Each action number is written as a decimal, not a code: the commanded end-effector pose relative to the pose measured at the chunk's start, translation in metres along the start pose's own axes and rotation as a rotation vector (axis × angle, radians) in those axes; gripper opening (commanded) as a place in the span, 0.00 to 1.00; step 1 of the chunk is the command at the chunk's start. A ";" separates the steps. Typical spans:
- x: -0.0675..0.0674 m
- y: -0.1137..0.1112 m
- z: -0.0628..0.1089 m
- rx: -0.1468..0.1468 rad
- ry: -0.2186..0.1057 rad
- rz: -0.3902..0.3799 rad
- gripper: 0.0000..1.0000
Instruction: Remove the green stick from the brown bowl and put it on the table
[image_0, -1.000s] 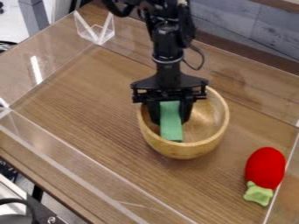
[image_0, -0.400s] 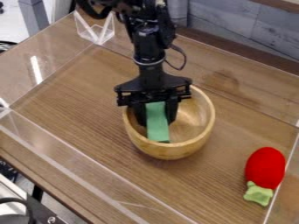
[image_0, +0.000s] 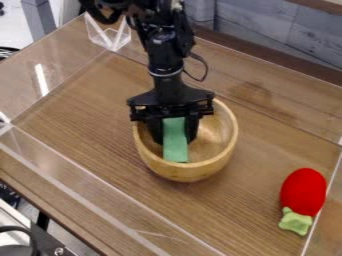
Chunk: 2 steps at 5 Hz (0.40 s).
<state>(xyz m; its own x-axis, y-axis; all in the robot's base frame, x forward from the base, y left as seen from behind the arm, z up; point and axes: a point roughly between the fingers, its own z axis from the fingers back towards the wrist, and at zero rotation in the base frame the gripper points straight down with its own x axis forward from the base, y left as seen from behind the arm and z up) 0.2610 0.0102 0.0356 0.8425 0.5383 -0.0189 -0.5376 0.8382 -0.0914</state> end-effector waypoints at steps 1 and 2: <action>-0.002 -0.008 0.007 -0.009 -0.024 -0.025 0.00; -0.008 -0.015 0.007 -0.008 -0.020 -0.047 0.00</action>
<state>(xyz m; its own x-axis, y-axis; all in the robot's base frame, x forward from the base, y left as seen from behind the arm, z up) 0.2583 -0.0064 0.0341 0.8642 0.5024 -0.0282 -0.5028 0.8602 -0.0846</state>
